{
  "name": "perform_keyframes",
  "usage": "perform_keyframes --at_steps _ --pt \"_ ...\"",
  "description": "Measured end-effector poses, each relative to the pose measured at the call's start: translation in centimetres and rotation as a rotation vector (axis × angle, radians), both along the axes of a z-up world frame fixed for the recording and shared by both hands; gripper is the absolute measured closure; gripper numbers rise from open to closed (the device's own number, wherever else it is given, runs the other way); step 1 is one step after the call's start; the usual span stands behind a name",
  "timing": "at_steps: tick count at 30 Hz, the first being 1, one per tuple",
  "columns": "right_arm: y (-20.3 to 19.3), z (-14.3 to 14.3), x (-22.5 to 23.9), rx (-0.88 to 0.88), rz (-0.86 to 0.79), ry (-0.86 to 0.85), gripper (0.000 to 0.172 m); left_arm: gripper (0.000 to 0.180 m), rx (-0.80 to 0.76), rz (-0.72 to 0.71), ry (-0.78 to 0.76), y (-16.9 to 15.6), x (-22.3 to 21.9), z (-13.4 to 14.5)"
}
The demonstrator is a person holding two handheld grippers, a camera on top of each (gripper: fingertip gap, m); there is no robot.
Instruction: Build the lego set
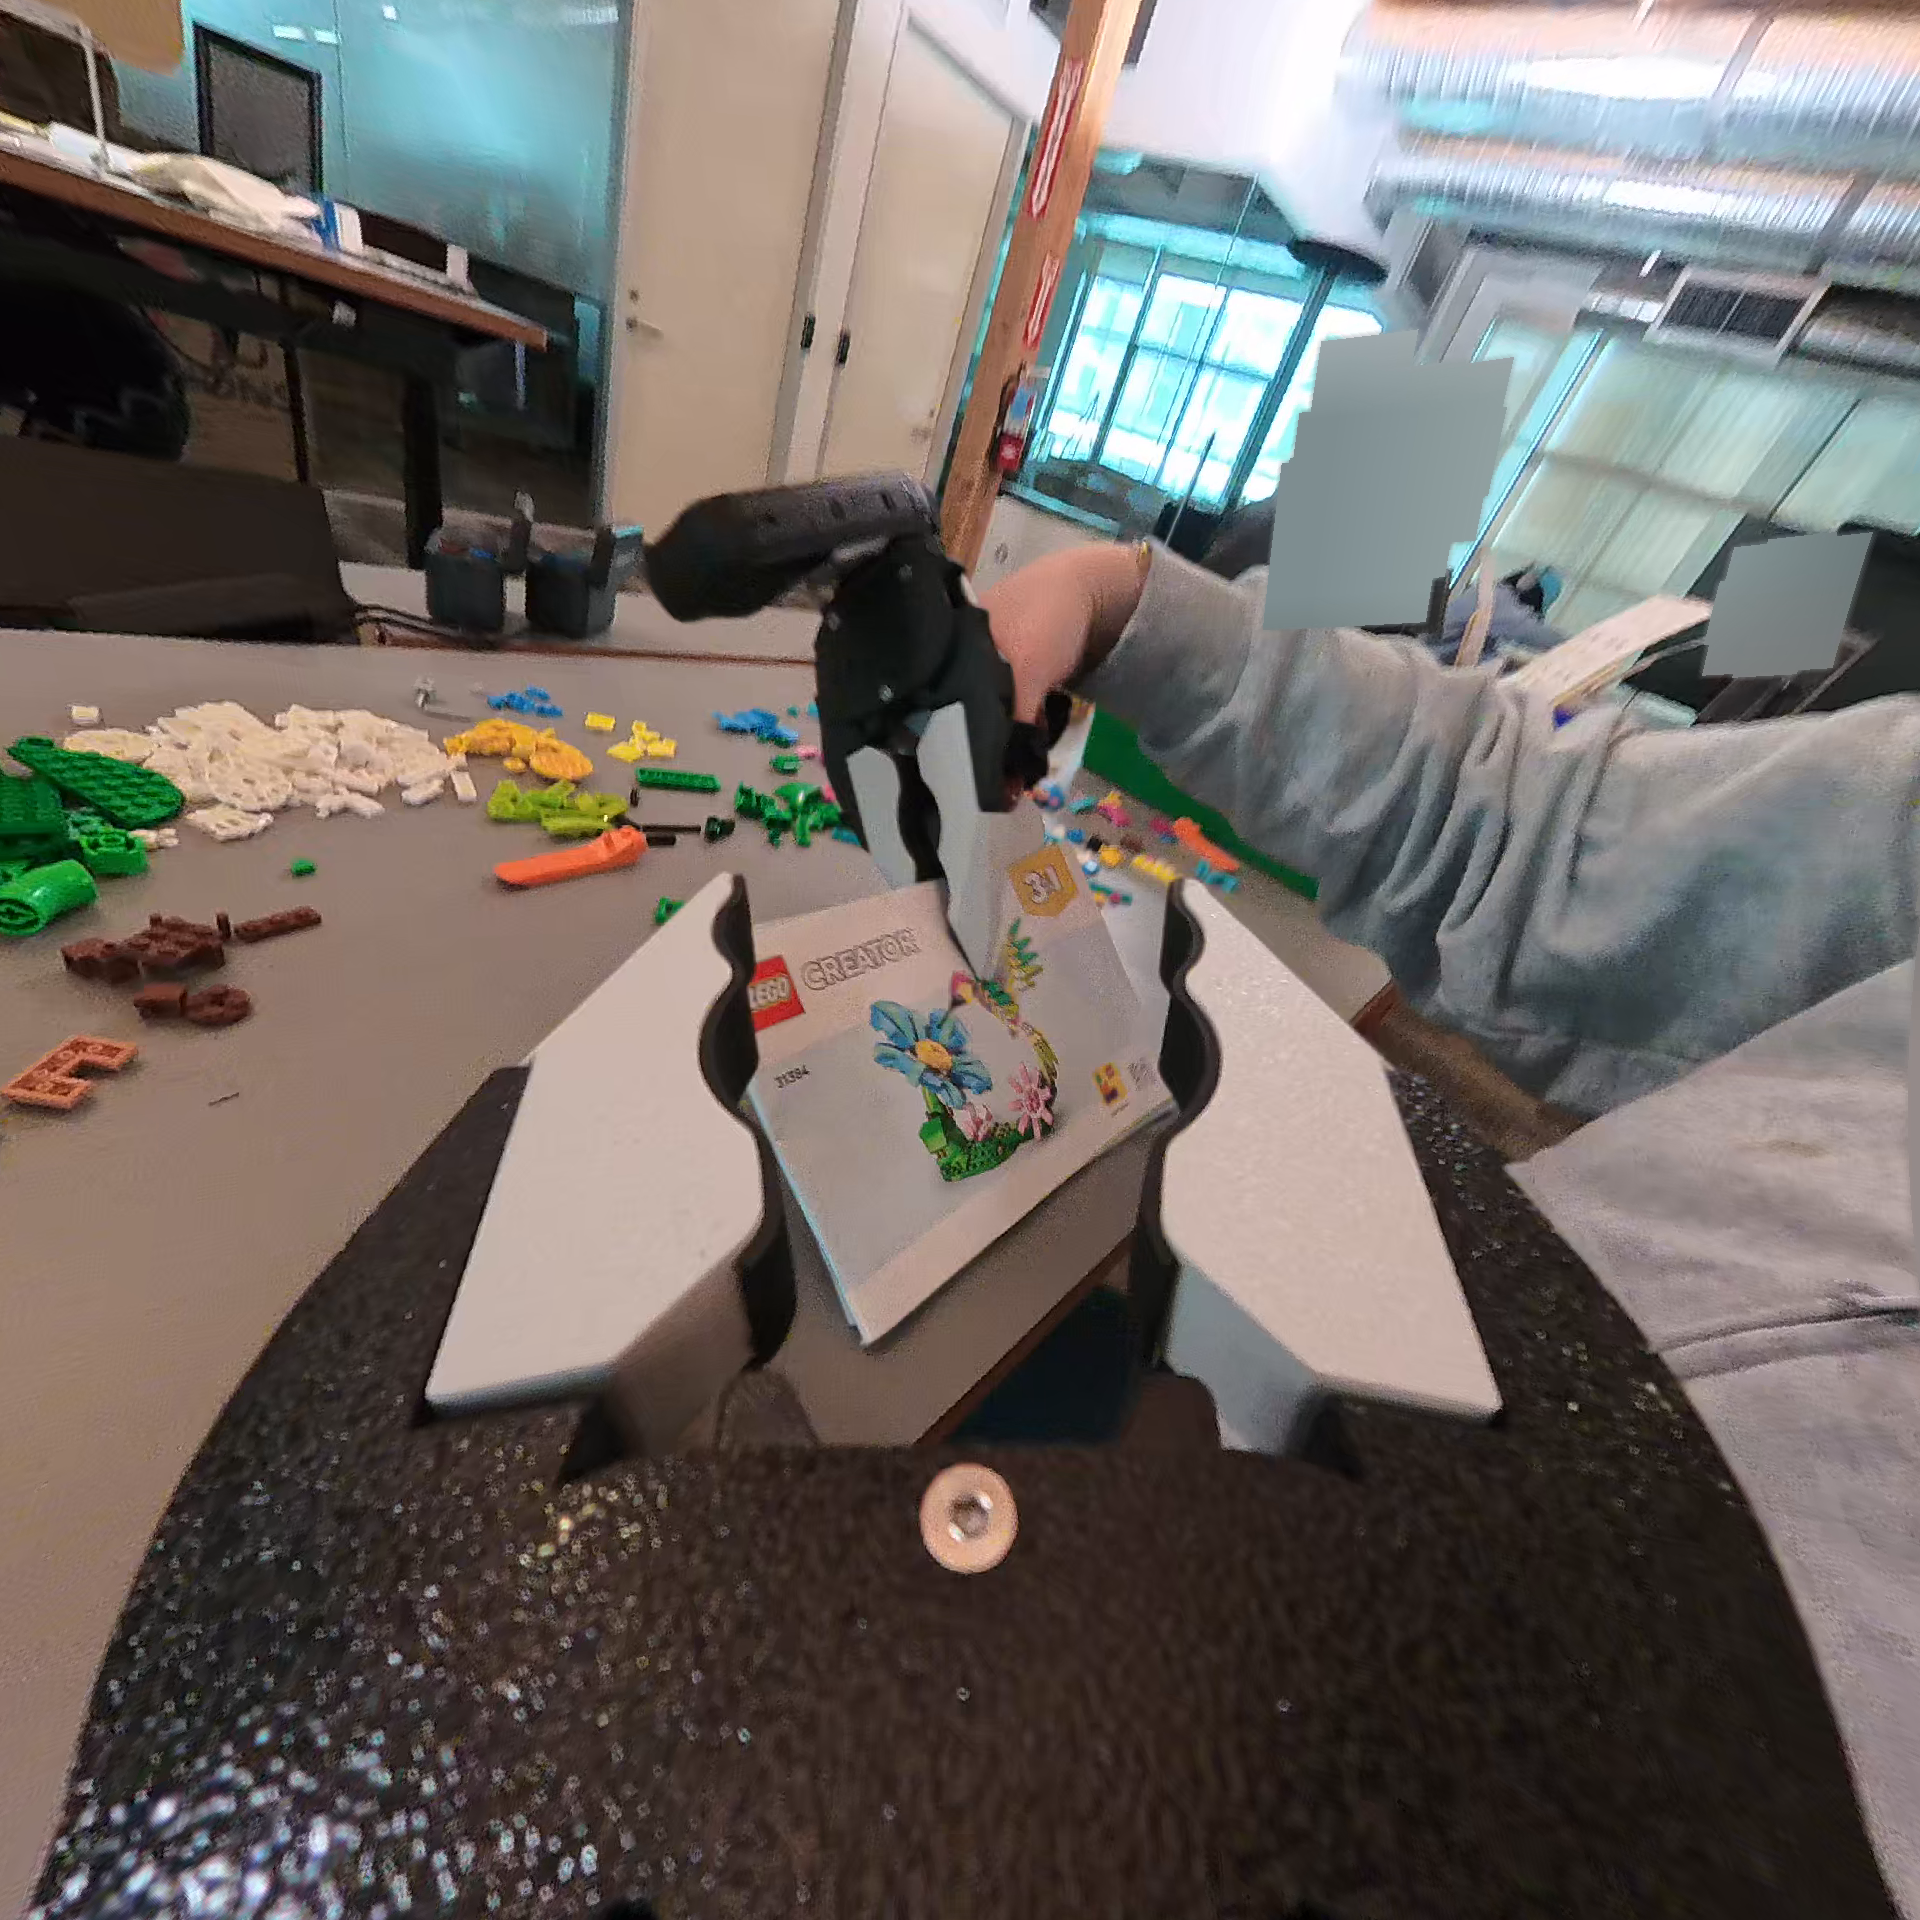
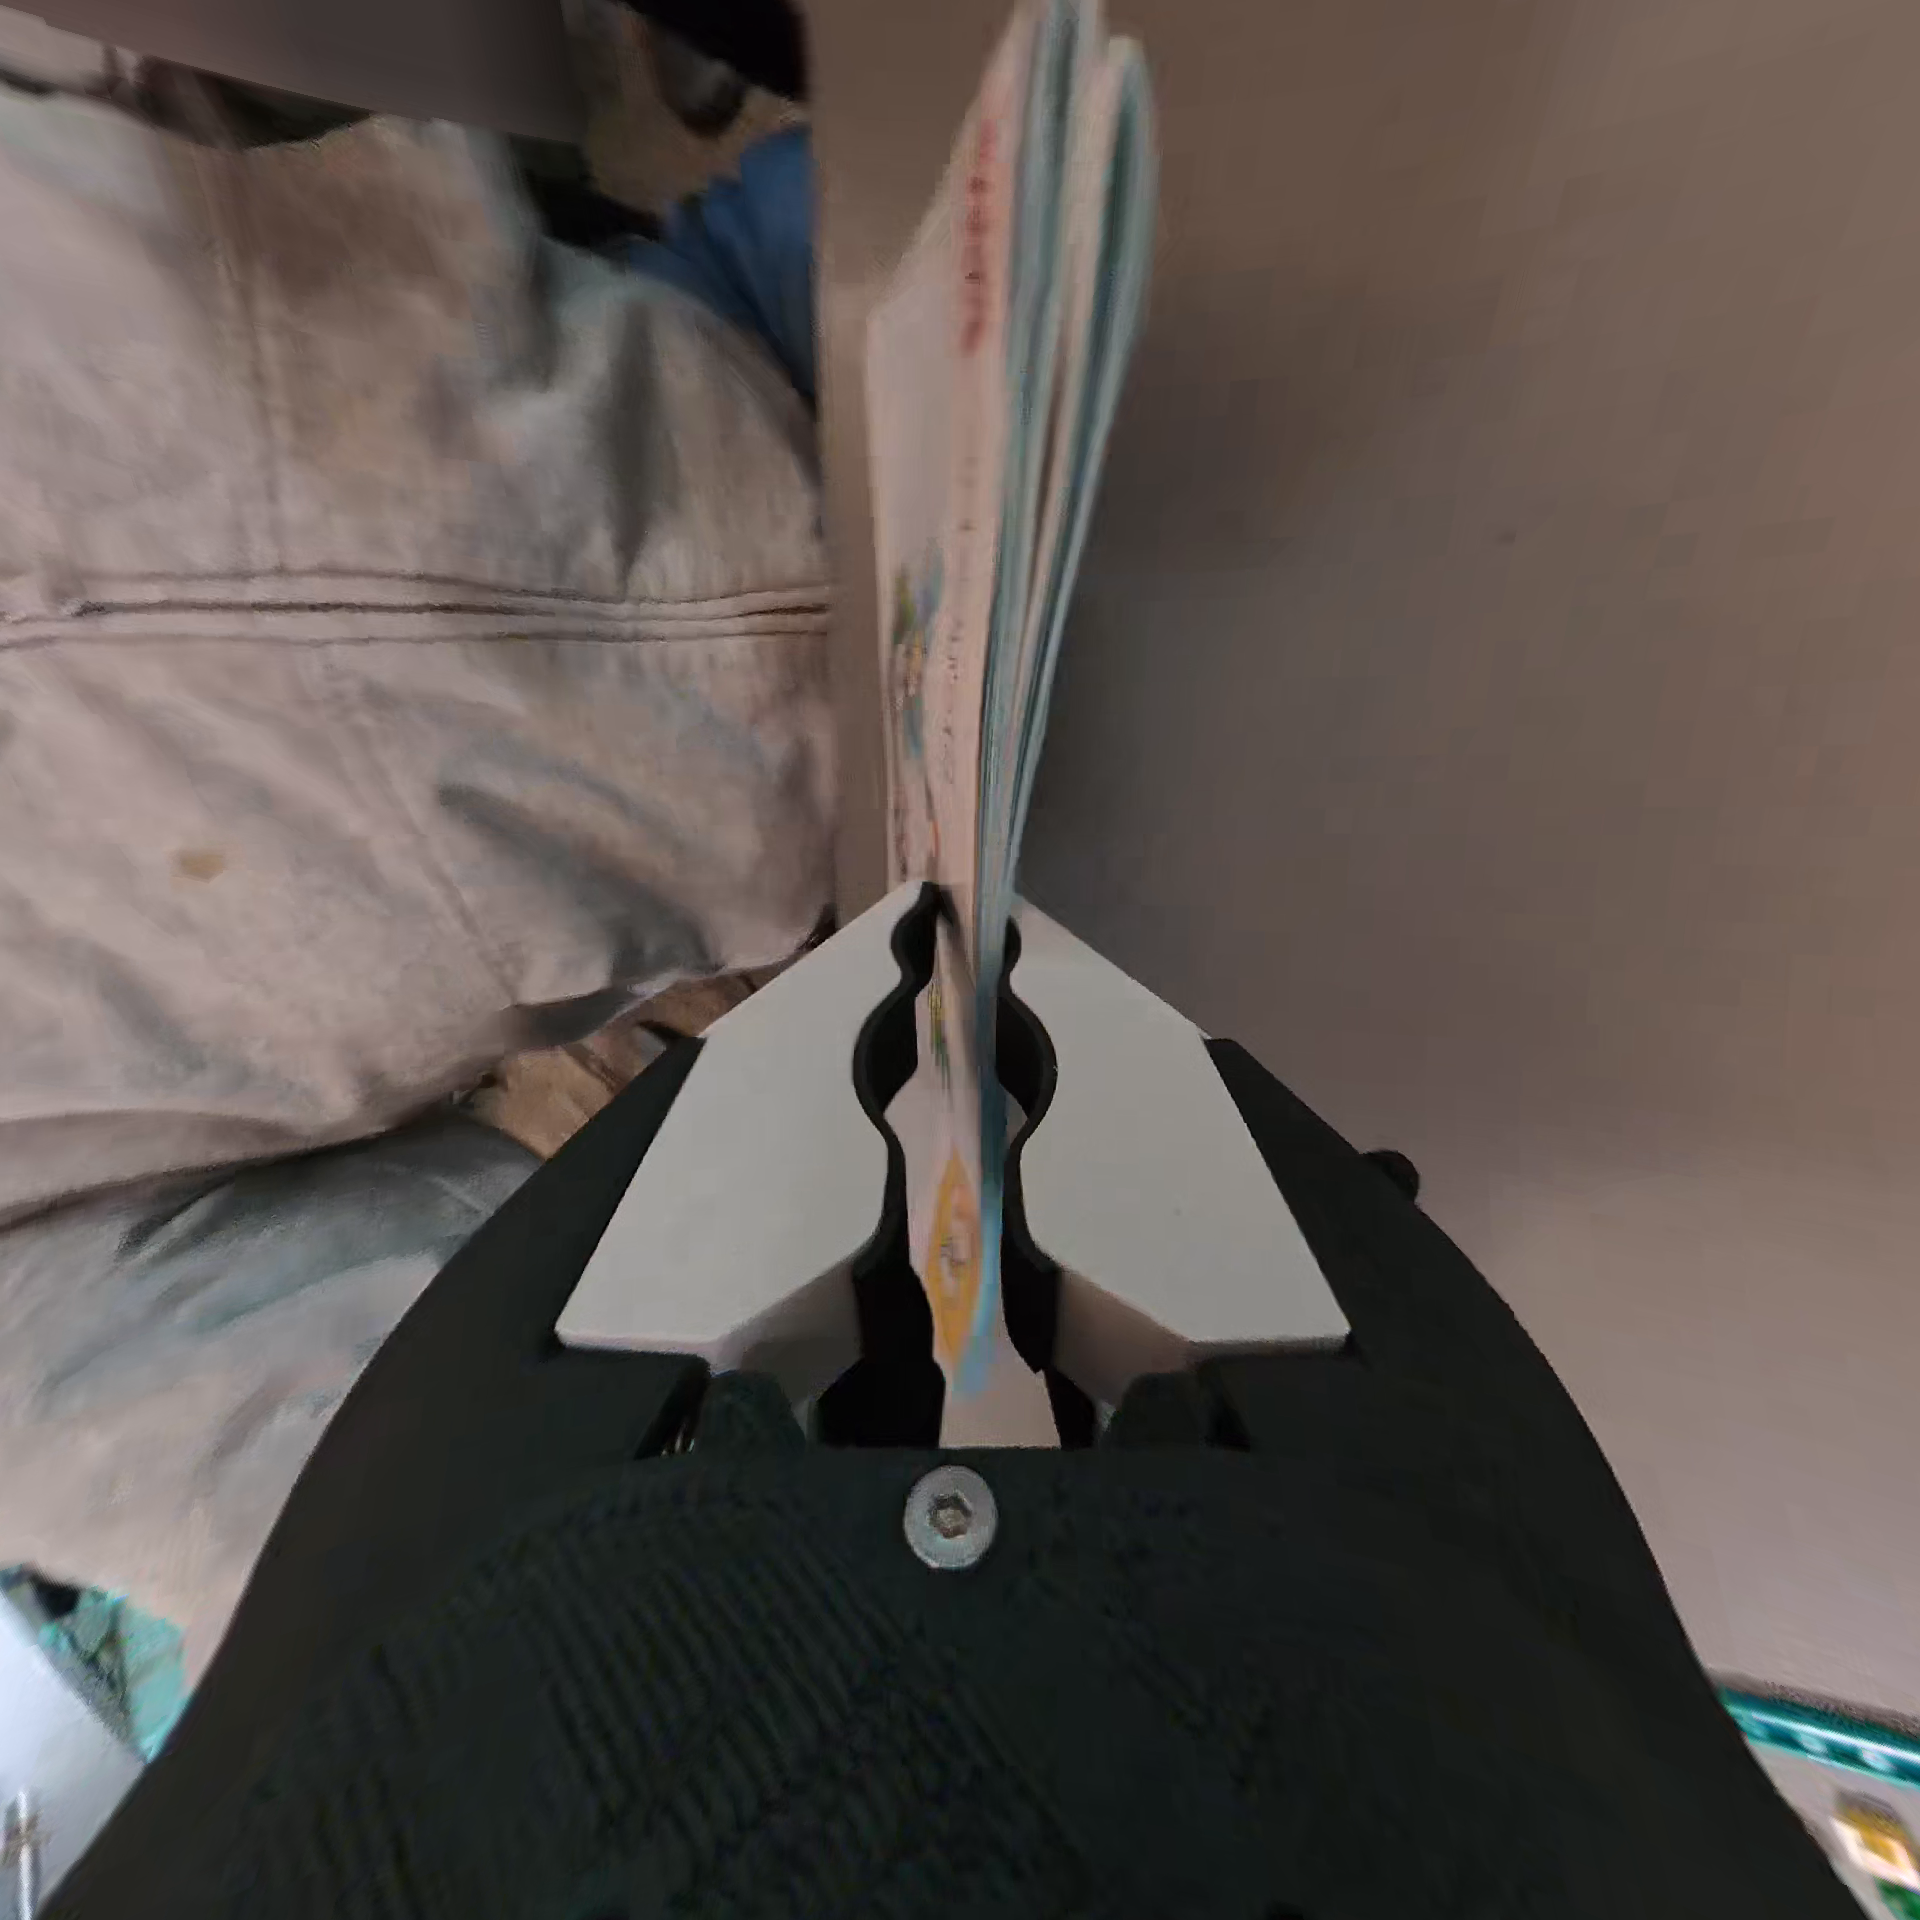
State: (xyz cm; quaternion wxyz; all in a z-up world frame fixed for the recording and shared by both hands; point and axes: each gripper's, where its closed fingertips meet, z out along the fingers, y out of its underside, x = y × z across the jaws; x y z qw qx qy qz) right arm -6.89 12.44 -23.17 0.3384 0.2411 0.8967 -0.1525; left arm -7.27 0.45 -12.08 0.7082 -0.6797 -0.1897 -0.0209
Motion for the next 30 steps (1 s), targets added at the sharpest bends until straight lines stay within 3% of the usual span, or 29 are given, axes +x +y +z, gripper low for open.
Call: perform_keyframes --at_steps 1,2,6,8,13,15,17,20,23,27,30 --pt "-0.4 -0.5 -0.8 0.005 -0.027 0.022 0.162 0.104 -0.034 -0.003 0.015 0.4 0.1 -0.6" --pt "-0.8 -0.8 -1.8 0.004 -0.066 0.055 0.153 0.104 -0.069 -0.008 0.031 0.8 0.3 -1.2" --pt "-1.1 -0.4 -3.6 -0.022 -0.223 0.202 0.09 0.098 -0.192 0.002 0.114 2.2 0.7 -3.2" --pt "0.0 0.6 -4.4 -0.04 -0.28 0.403 0.08 0.098 -0.246 -0.017 0.153 2.8 1.1 -4.1" --pt "4.0 3.8 -2.5 -0.094 -0.468 0.744 0.077 0.105 -0.421 -0.131 0.203 4.7 2.5 -7.8" --pt "5.7 3.9 -0.5 -0.083 -0.555 0.793 0.078 0.106 -0.56 -0.071 0.184 4.4 1.2 -9.9" --pt "7.0 3.1 1.5 -0.083 -0.665 0.782 0.079 0.109 -0.678 0.049 0.083 3.1 -1.5 -12.0" --pt "6.9 2.6 3.5 -0.192 -0.775 0.826 0.085 0.117 -0.621 -0.016 -0.212 3.0 -1.7 -12.7" --pt "4.6 2.1 5.5 -0.311 -0.777 0.863 0.087 0.133 -0.701 0.006 -0.259 2.2 -2.6 -13.8" --pt "2.8 0.3 6.1 -0.237 -0.682 1.013 0.085 0.145 -0.728 -0.019 -0.318 2.5 -2.5 -14.2" --pt "1.6 0.0 6.2 -0.22 -0.639 1.067 0.083 0.178 -0.84 0.089 -0.176 1.6 -4.5 -14.8"
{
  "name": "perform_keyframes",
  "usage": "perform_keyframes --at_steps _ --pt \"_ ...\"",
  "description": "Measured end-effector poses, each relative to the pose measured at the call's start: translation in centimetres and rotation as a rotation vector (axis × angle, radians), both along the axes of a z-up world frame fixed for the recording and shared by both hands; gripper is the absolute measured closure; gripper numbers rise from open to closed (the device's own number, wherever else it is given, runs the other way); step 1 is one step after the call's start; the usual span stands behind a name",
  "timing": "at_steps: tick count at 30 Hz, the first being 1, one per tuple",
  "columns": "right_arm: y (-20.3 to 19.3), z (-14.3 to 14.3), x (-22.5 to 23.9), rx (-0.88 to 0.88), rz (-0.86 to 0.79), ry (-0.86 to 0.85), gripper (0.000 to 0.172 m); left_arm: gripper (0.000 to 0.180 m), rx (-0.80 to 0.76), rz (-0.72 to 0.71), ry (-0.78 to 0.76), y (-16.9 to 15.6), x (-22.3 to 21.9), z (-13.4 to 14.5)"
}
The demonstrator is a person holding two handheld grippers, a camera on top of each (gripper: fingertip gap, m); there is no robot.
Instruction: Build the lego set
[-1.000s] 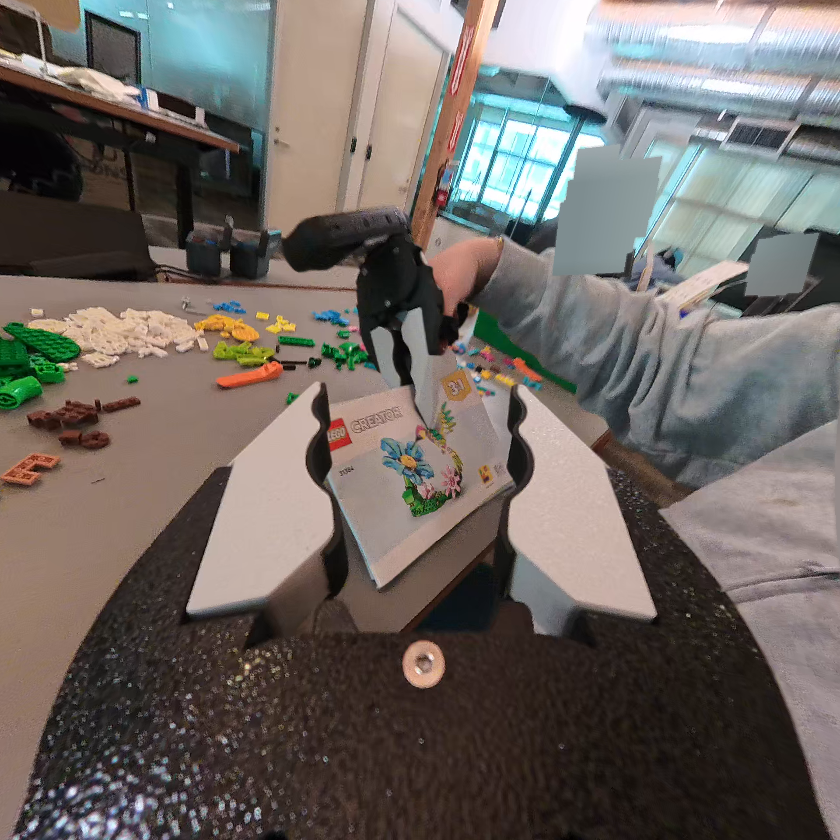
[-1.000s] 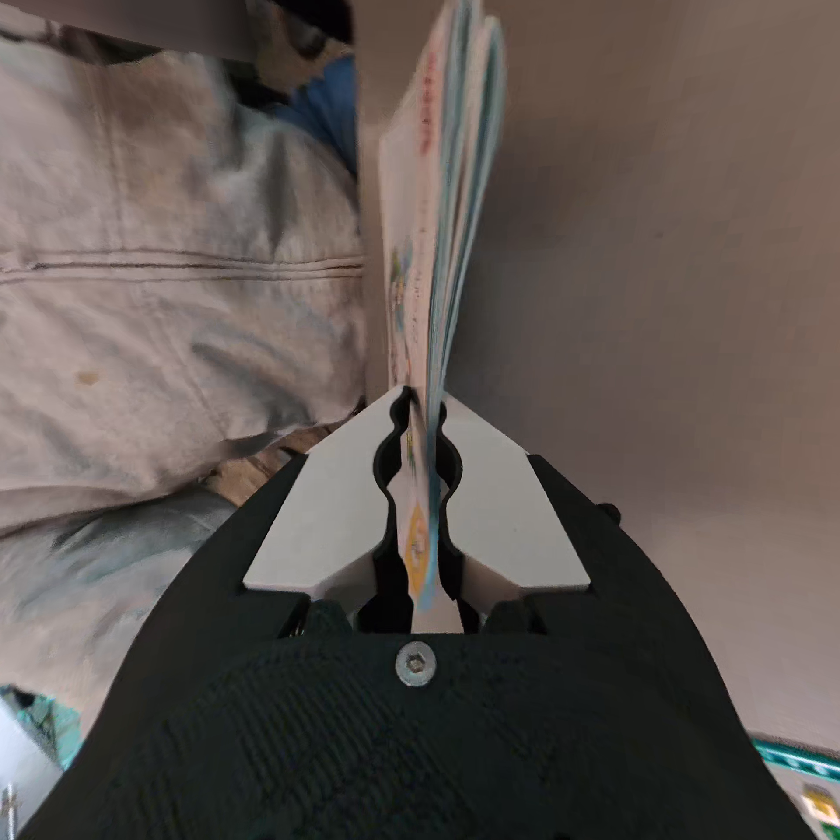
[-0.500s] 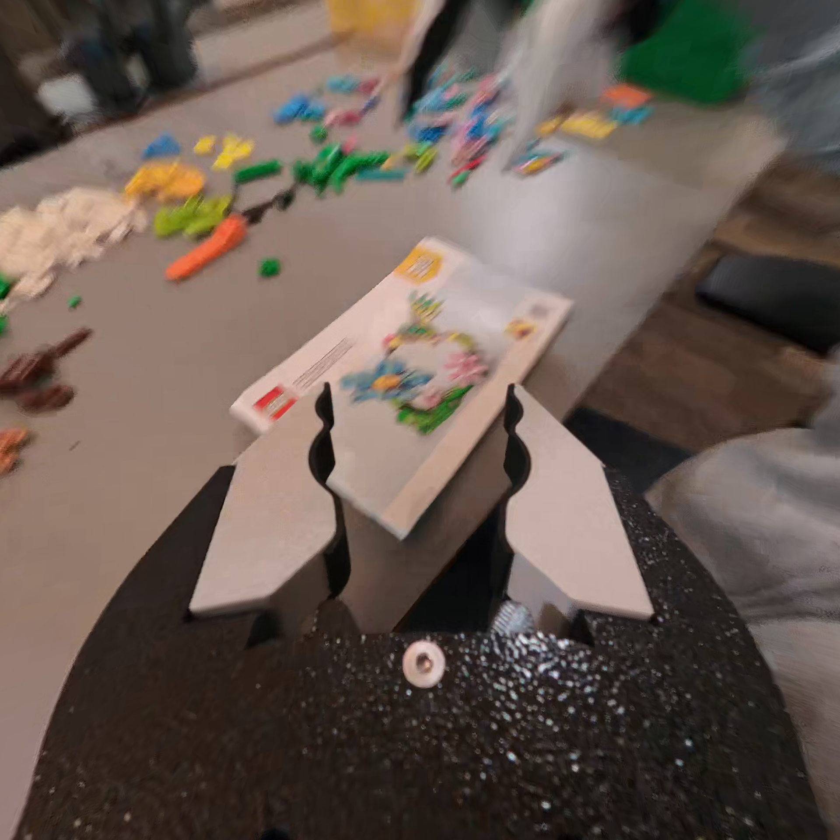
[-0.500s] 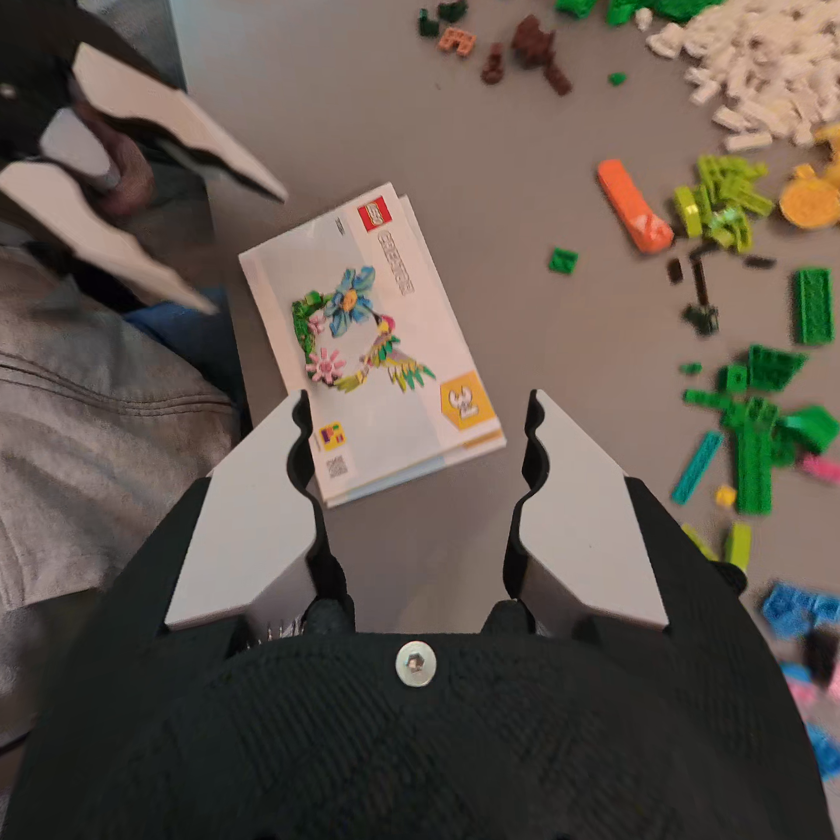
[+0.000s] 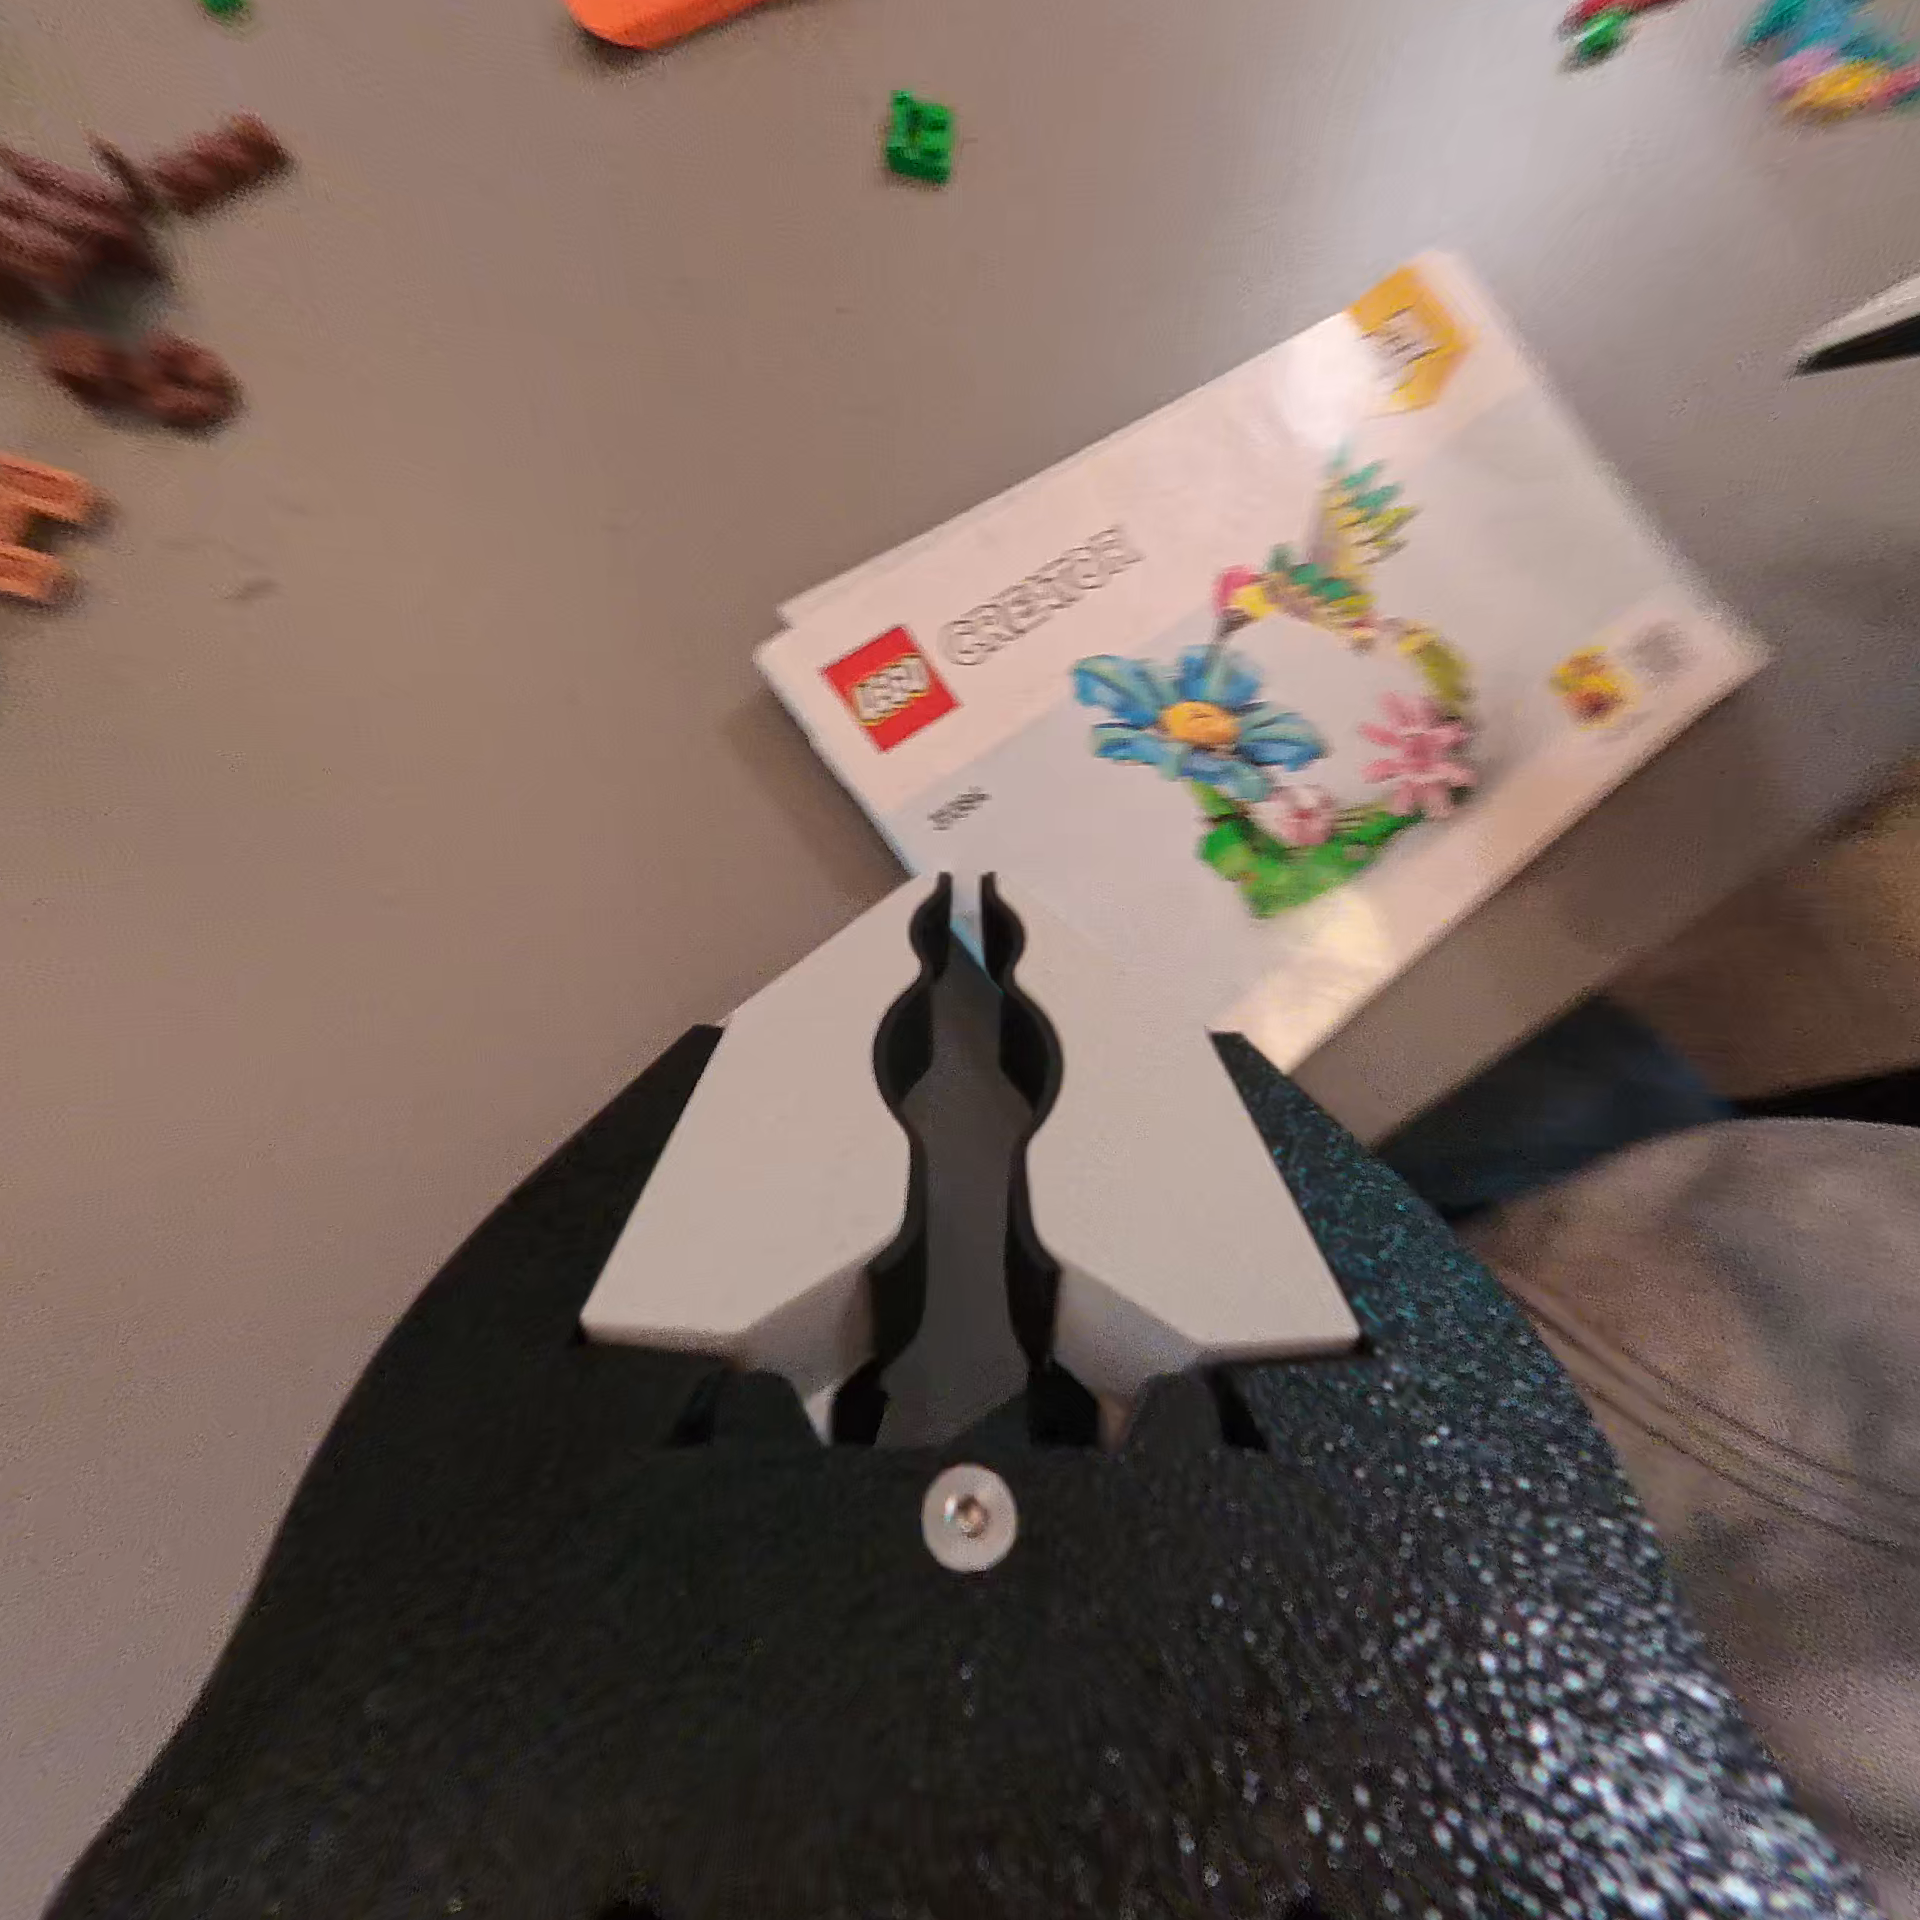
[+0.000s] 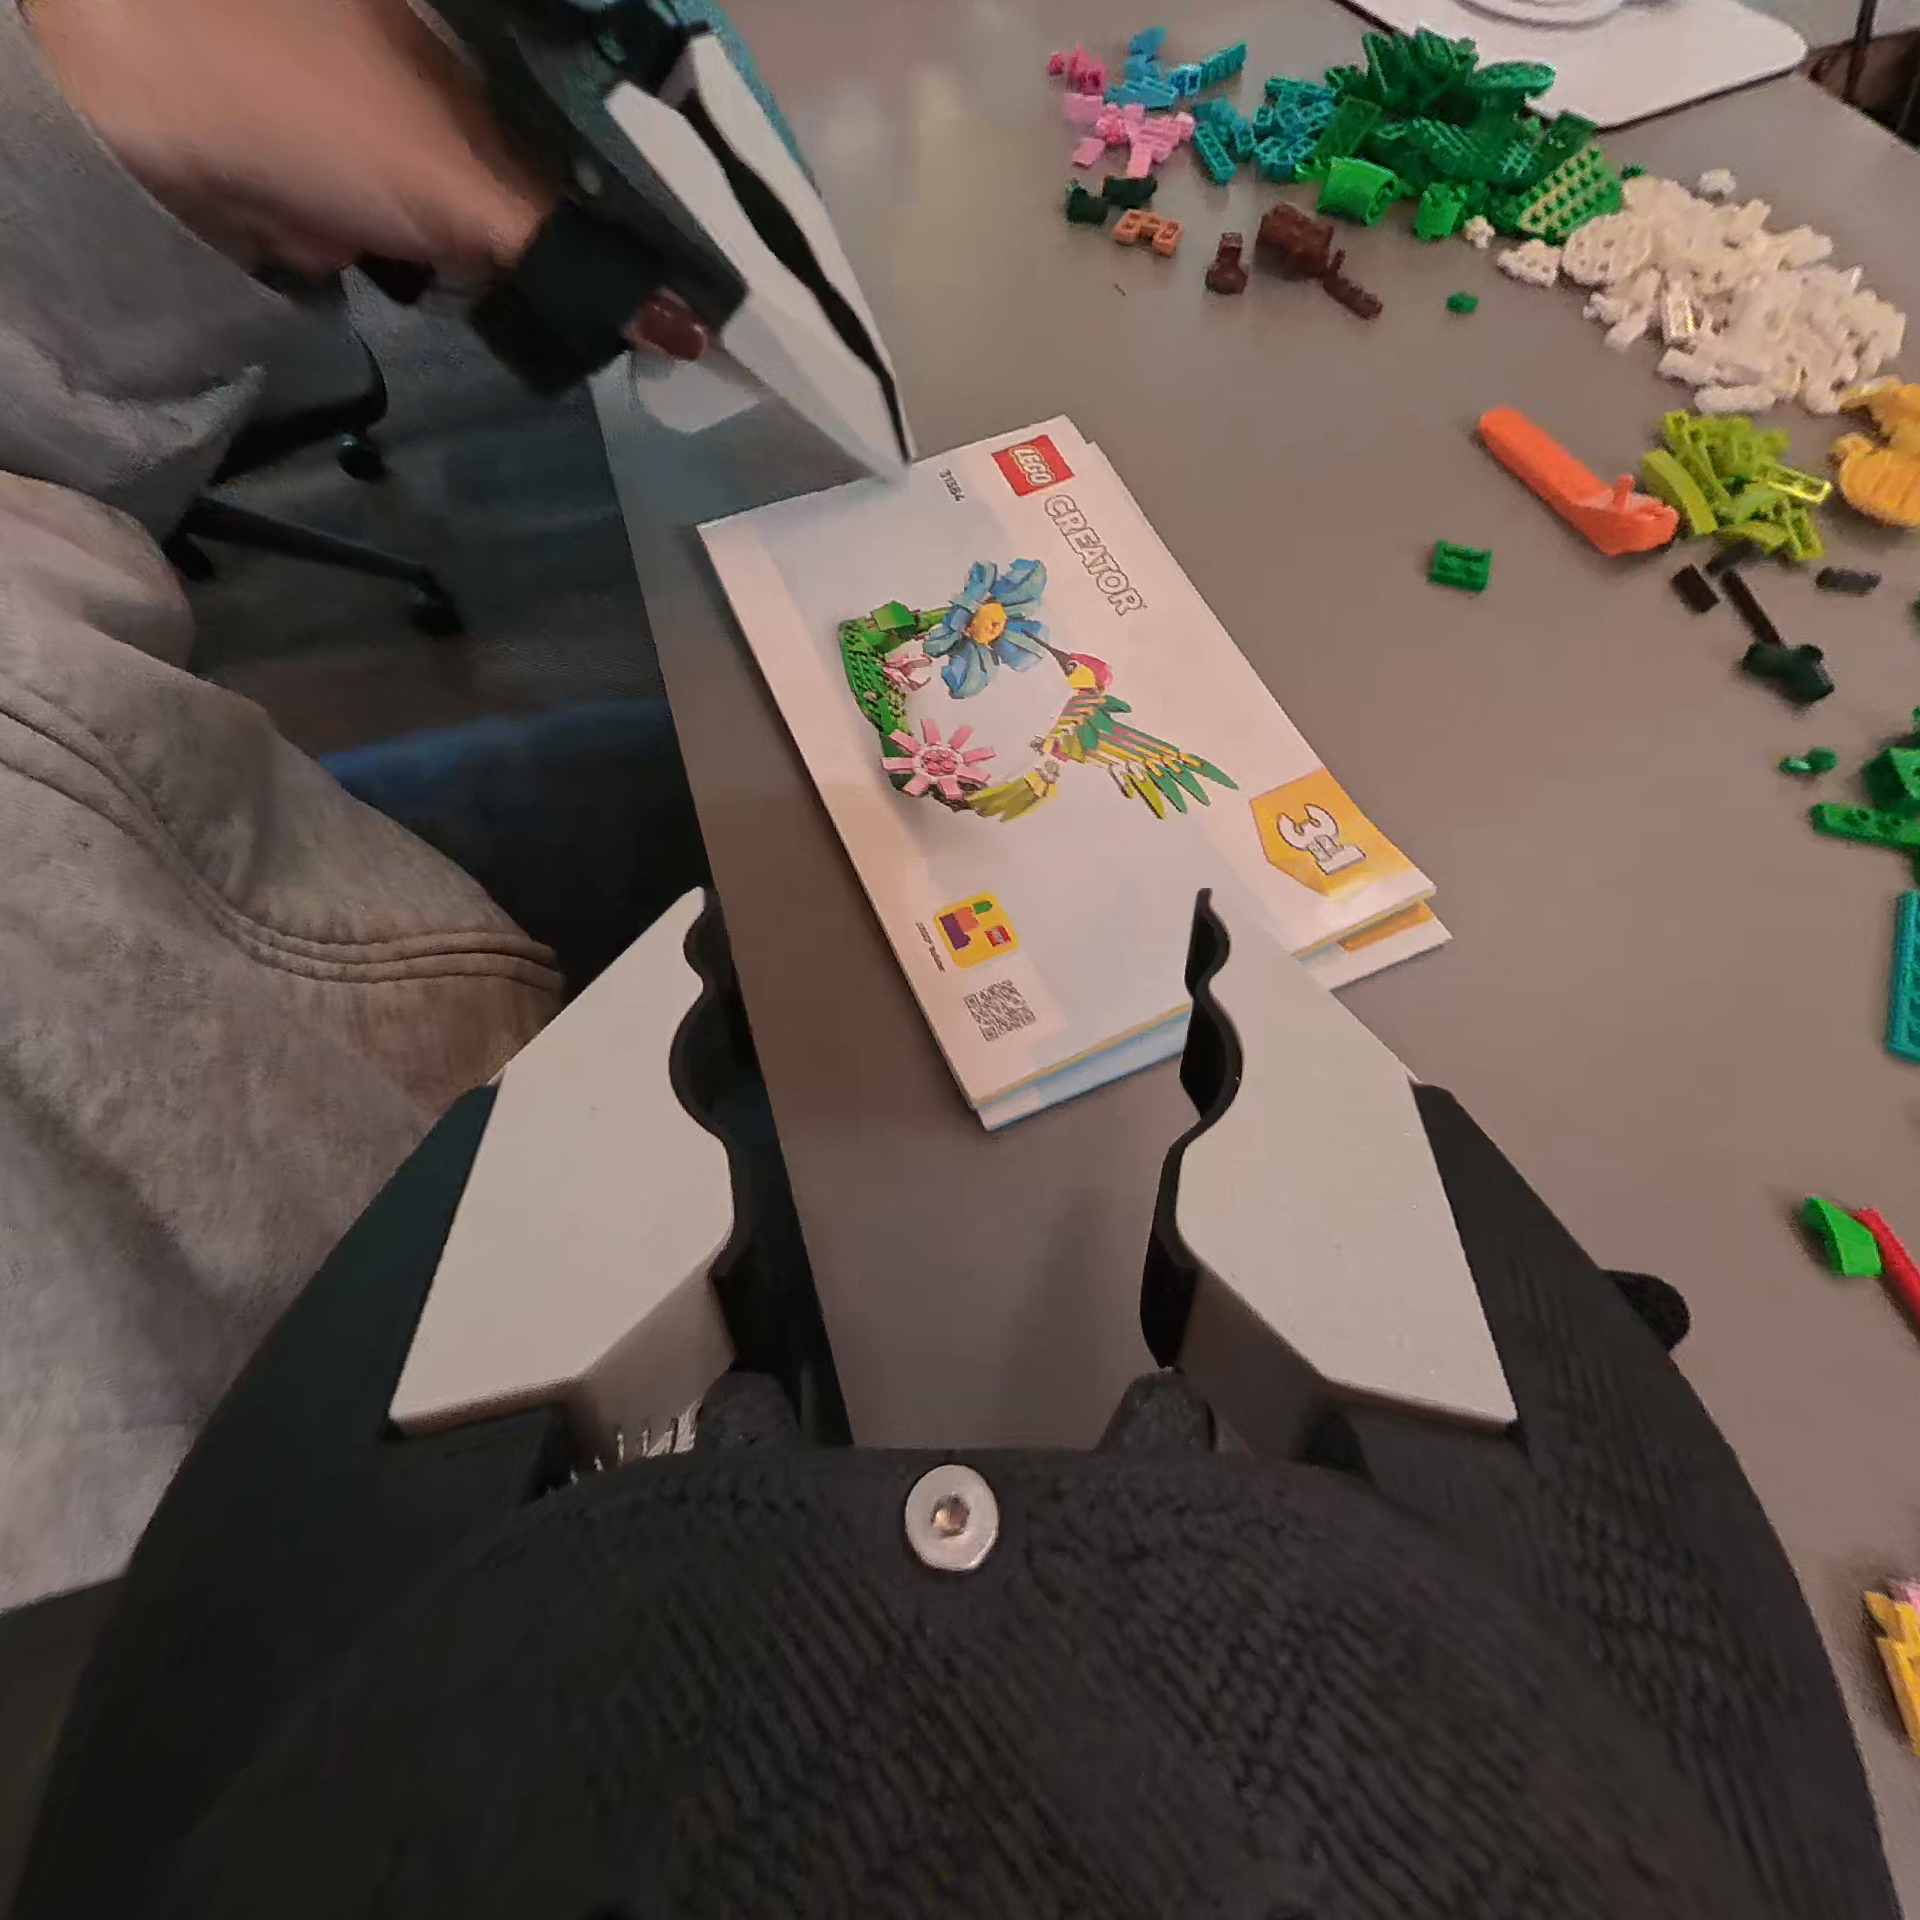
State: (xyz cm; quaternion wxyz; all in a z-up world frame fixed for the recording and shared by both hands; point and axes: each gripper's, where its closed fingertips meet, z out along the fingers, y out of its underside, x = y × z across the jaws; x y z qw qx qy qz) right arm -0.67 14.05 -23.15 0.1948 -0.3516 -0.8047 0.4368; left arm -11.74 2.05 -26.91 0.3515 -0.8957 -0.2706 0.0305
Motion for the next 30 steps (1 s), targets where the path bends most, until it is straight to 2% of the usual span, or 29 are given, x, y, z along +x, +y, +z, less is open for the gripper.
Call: perform_keyframes --at_steps 2,3,4,7,8,11,14,16,20,22,26,30 --pt "-0.4 -0.2 0.1 0.016 0.002 -0.004 0.081 0.166 -0.068 0.036 0.088 -0.6 -0.9 -0.2" --pt "-0.5 -0.3 0.3 0.018 0.007 -0.013 0.081 0.166 -0.048 0.038 0.075 -0.4 -0.8 0.0" --pt "-0.7 -0.4 0.5 0.009 0.013 -0.03 0.08 0.166 0.001 0.029 0.016 0.0 -0.2 0.0" --pt "-1.1 -0.9 0.8 -0.053 0.014 -0.092 0.074 0.143 0.127 0.054 -0.195 0.6 0.5 -0.1" --pt "-1.0 -1.2 0.7 -0.066 0.005 -0.106 0.072 0.144 0.152 0.063 -0.216 0.6 0.4 0.0" --pt "-0.4 -1.5 0.0 -0.14 -0.047 -0.153 0.071 0.131 0.21 0.051 -0.288 1.0 0.7 0.5" --pt "-0.3 -1.6 -0.6 -0.228 -0.092 -0.224 0.071 0.139 0.227 0.038 -0.327 1.3 0.8 0.4" --pt "-0.1 -2.6 -0.6 -0.19 -0.109 -0.271 0.071 0.144 0.231 0.024 -0.351 1.6 1.0 0.3" --pt "-0.3 -2.9 -1.1 -0.181 -0.113 -0.248 0.071 0.166 0.213 0.028 -0.308 1.4 0.4 -0.4" --pt "-0.3 -2.8 -1.3 -0.216 -0.121 -0.248 0.072 0.17 0.236 0.037 -0.308 1.3 0.2 -0.4" --pt "0.0 -2.7 -1.3 -0.227 -0.139 -0.244 0.073 0.167 0.346 0.005 -0.379 1.7 0.8 0.8" --pt "0.1 -2.8 -1.4 -0.215 -0.152 -0.226 0.073 0.175 0.536 -0.05 -0.488 2.6 1.8 3.3"
